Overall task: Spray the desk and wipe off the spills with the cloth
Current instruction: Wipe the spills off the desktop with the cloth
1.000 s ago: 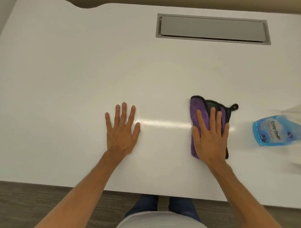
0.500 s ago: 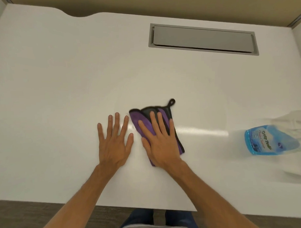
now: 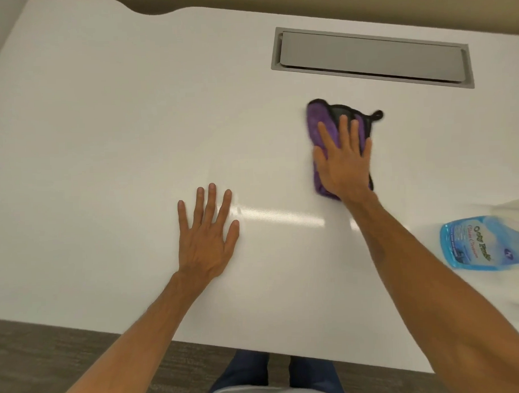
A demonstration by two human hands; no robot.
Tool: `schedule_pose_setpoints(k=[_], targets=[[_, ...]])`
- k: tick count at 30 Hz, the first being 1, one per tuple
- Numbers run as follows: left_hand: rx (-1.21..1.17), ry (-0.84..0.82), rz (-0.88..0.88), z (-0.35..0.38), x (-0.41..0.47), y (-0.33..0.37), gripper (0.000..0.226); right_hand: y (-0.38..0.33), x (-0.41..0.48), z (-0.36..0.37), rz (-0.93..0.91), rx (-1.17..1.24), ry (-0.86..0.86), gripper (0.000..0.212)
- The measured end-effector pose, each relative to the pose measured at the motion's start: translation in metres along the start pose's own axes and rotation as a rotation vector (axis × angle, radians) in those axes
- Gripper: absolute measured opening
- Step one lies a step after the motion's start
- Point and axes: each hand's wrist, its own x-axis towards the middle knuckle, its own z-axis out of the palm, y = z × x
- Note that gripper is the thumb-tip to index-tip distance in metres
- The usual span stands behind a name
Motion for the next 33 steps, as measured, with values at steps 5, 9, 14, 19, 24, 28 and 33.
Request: schedule_pose_setpoints(k=[5, 9, 14, 19, 24, 28, 33], targets=[[0.014, -0.011, 0.001, -0.001, -0.001, -0.001, 0.064, 0.038, -0.071, -0.004, 0.172, 0.006, 0.004, 0.058], [0.007, -0.015, -0.004, -0.003, -0.001, 0.000, 0.064, 0.032, -0.145, 0.001, 0.230, -0.006, 0.020, 0.061], [-0.011, -0.007, 0.001, -0.004, -0.001, -0.001, 0.065, -0.001, -0.221, 0.018, 0.150, -0.027, 0.031, 0.063], [-0.026, 0.011, -0.004, -0.005, -0.001, 0.001, 0.067, -0.033, -0.233, 0.026, 0.003, -0.016, -0.010, 0.063], [-0.003, 0.010, 0.003, -0.005, 0.003, 0.003, 0.069, -0.047, -0.197, 0.026, -0.209, -0.021, -0.038, 0.063], [0.003, 0.012, -0.003, -0.005, 0.002, 0.003, 0.070, -0.062, -0.149, 0.024, -0.286, -0.030, -0.034, 0.062], [0.005, 0.015, -0.008, -0.003, -0.001, 0.003, 0.070, -0.074, -0.088, 0.018, -0.370, -0.057, -0.082, 0.060]])
